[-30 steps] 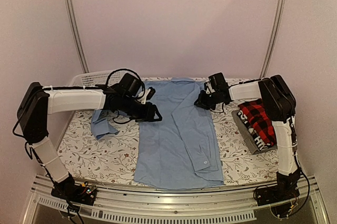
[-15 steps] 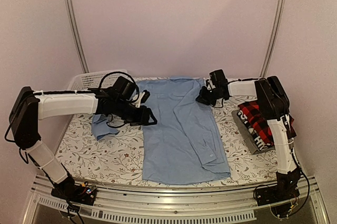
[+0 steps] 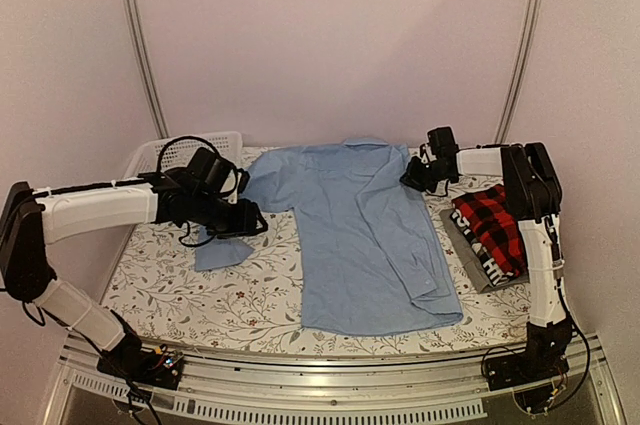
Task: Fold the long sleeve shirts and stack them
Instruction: Move the right arm to the center of the board with the 1/3-folded shirt, then pick up the sleeve from the center of the board.
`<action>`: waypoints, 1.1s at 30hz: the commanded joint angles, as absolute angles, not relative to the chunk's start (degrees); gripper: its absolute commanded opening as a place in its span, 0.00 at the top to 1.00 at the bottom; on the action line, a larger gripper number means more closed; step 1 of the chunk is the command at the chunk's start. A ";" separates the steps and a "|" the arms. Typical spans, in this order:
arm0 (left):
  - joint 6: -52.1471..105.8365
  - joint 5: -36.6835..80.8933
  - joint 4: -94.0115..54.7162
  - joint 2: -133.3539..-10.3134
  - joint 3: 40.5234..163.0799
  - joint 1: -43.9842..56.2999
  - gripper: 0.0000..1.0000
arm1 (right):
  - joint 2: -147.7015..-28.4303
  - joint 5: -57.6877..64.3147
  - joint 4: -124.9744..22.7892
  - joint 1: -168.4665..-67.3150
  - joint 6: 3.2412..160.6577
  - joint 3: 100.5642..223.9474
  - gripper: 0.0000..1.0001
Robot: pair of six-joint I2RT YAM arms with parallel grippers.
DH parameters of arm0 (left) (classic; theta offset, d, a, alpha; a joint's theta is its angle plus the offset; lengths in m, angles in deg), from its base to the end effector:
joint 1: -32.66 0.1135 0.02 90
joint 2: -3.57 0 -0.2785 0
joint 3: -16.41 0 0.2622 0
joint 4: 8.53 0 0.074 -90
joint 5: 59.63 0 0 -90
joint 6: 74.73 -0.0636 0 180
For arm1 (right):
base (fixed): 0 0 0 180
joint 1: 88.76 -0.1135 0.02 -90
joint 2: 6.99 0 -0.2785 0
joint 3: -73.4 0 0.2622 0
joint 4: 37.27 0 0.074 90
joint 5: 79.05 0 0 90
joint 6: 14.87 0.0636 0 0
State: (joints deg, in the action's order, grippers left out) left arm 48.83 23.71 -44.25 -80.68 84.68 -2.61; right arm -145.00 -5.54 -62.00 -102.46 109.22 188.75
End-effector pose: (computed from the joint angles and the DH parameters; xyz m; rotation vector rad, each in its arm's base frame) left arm 0.2645 -0.1961 0.2108 0.0907 2.5811 -0.6307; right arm 0.5401 0.1502 0.0995 0.3009 2.4646 0.7200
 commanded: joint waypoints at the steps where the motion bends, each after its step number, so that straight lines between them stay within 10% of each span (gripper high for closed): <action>1: 52.17 33.12 -47.97 -76.02 79.88 1.41 0.46 | -144.99 -4.97 -66.41 -102.59 105.77 188.65 0.74; 8: 58.05 36.73 -46.17 -67.38 70.72 6.19 0.41 | -138.36 -4.93 -66.68 -104.56 101.38 189.17 0.56; 33: 56.50 47.96 -42.19 -83.92 74.67 -0.13 0.30 | -119.05 0.50 -67.69 -118.36 97.76 178.37 0.55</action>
